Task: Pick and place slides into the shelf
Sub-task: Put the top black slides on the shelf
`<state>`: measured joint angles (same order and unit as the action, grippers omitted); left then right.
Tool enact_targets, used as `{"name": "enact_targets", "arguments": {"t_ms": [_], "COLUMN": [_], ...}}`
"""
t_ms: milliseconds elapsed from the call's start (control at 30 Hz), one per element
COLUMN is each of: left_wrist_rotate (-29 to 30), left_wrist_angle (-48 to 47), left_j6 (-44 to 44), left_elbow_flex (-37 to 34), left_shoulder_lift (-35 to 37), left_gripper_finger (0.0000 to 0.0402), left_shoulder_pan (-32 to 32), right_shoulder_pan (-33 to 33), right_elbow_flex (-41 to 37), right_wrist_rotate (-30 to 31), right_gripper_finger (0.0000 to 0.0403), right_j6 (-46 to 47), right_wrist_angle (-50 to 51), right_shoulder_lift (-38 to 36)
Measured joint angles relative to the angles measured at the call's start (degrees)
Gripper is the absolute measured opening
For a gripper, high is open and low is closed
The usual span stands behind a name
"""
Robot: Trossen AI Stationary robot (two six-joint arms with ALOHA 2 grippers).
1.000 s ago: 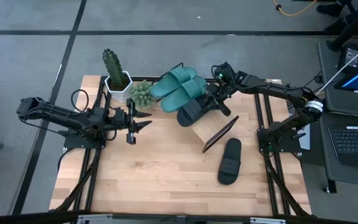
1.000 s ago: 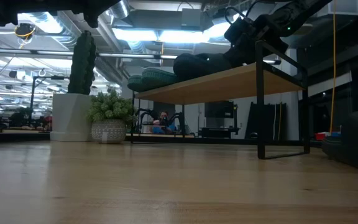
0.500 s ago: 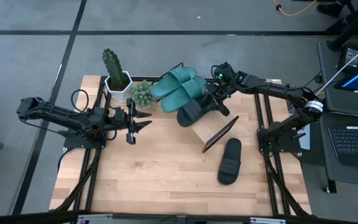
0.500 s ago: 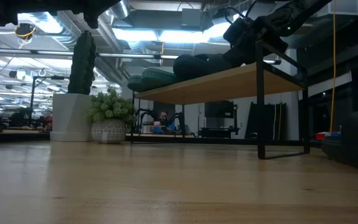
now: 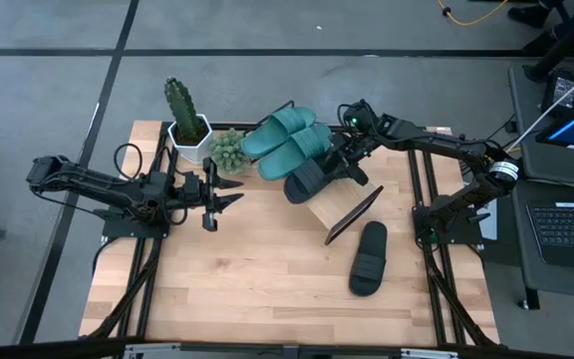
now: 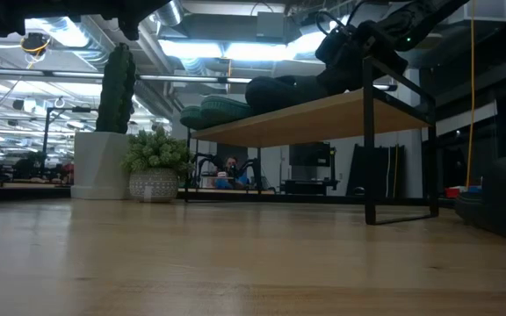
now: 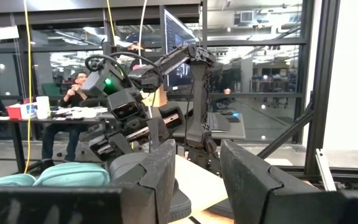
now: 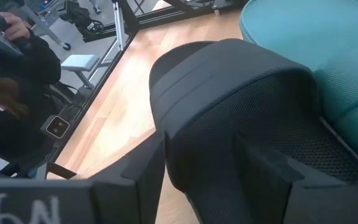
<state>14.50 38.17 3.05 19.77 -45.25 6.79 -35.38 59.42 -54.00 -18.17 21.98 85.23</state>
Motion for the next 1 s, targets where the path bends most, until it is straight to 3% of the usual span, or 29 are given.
{"name": "enact_targets", "arguments": {"t_ms": [300, 733, 1000], "left_wrist_rotate": [0.0, -0.02, 0.0], "left_wrist_angle": [0.0, 0.01, 0.0], "left_j6": [0.0, 0.0, 0.0], "left_elbow_flex": [0.0, 0.0, 0.0], "left_shoulder_lift": [0.0, 0.0, 0.0], "left_gripper_finger": [0.0119, 0.0119, 0.0119], "left_shoulder_pan": [-0.02, 0.0, -0.01], "right_shoulder_pan": [-0.44, -1.07, -1.01], "right_elbow_flex": [0.0, -0.07, -0.07], "right_wrist_rotate": [-0.26, -1.76, 1.25], "right_gripper_finger": [0.0184, 0.0184, 0.0184], "right_j6": [5.59, 5.74, 4.32], "right_wrist_angle": [0.04, 0.22, -0.08], "right_shoulder_lift": [-0.04, -3.18, -3.23]}}
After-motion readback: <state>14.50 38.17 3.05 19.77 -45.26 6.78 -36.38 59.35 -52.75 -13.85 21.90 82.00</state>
